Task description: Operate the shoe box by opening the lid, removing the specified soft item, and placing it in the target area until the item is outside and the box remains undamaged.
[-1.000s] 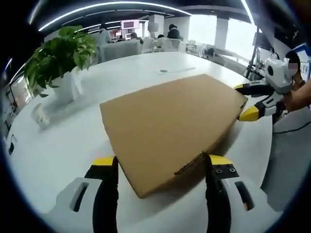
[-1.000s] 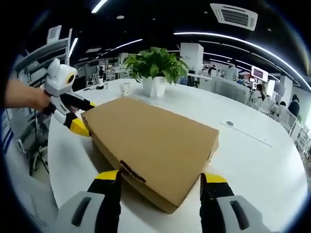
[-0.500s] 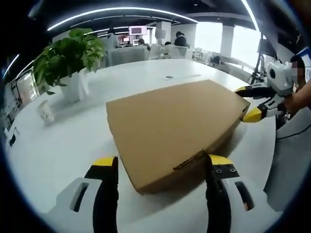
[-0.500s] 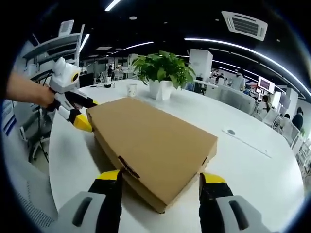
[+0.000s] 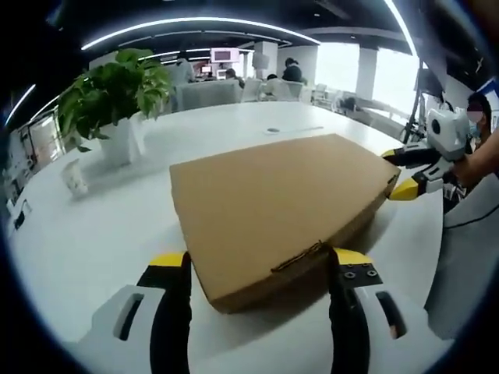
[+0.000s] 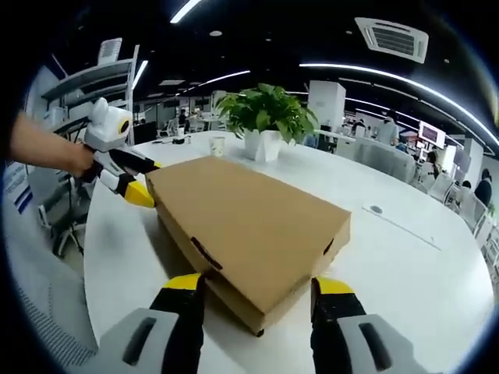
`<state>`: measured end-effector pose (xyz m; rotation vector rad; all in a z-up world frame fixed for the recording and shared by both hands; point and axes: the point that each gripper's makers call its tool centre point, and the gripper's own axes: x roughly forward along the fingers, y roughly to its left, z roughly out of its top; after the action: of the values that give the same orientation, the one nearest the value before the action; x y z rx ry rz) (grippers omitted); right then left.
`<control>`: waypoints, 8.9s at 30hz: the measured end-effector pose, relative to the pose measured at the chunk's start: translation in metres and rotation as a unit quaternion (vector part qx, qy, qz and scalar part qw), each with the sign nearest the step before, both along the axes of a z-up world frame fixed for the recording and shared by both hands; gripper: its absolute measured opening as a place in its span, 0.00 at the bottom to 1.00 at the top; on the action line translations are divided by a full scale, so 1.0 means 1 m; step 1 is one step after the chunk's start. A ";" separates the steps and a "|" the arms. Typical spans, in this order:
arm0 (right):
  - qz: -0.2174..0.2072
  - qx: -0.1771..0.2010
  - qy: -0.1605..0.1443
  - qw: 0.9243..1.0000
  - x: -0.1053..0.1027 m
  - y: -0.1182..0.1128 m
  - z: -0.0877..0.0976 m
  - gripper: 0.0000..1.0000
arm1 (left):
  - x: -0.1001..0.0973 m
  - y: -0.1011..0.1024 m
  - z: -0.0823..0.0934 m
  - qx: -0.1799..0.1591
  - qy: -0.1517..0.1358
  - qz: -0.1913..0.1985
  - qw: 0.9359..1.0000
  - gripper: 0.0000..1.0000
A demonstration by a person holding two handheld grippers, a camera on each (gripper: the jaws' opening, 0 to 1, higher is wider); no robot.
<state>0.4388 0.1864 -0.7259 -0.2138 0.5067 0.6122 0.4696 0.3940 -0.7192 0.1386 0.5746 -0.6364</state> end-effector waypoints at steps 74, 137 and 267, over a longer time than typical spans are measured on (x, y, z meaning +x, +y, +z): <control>0.027 0.036 -0.025 0.999 -0.004 0.000 0.048 0.46 | -0.002 -0.001 0.040 0.006 -0.015 -0.012 1.000 0.72; -0.030 0.011 -0.103 0.994 0.056 -0.032 0.106 0.05 | 0.055 0.012 0.099 0.013 -0.104 0.012 0.994 0.47; -0.062 0.028 -0.083 0.994 0.154 -0.050 0.120 0.01 | 0.130 0.038 0.038 0.045 -0.086 0.095 0.991 0.01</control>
<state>0.5924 0.1362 -0.6061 -0.1767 0.3390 0.4828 0.5999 0.4323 -0.6812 0.2187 0.4437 -0.4094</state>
